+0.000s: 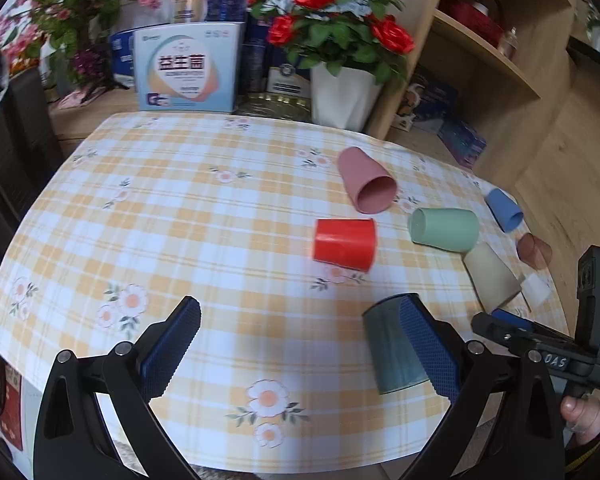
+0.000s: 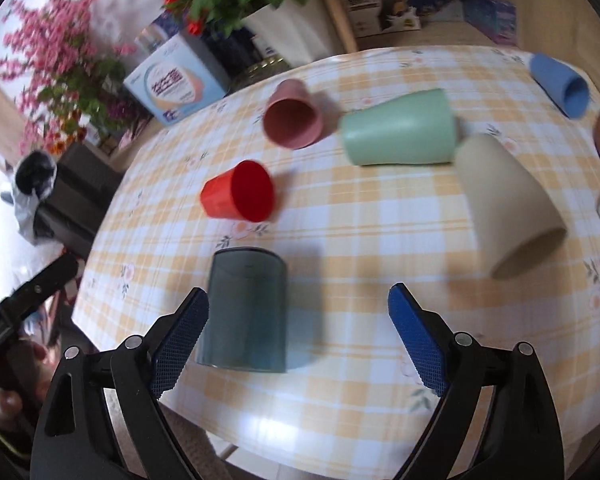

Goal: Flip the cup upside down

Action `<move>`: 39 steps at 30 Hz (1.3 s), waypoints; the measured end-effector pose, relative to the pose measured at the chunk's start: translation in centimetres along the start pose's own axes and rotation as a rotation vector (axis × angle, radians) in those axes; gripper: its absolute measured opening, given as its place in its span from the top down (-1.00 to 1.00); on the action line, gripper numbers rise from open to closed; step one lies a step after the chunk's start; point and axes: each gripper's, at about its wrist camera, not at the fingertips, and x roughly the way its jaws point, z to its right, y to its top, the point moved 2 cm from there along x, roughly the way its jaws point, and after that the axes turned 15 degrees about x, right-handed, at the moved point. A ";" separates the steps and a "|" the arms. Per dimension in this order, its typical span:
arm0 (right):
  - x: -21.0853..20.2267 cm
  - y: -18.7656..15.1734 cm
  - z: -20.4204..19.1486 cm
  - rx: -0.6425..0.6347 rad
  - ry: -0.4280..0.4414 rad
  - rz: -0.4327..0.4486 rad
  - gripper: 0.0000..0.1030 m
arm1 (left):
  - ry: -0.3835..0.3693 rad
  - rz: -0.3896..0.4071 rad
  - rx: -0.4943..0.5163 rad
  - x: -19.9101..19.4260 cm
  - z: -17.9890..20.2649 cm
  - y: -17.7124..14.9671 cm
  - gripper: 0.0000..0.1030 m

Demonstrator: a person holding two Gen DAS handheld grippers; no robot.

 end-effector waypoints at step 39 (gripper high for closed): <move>-1.3 1.5 6.7 0.096 -0.090 0.025 -0.71 | -0.231 -0.346 -0.023 13.6 7.5 -1.2 -0.24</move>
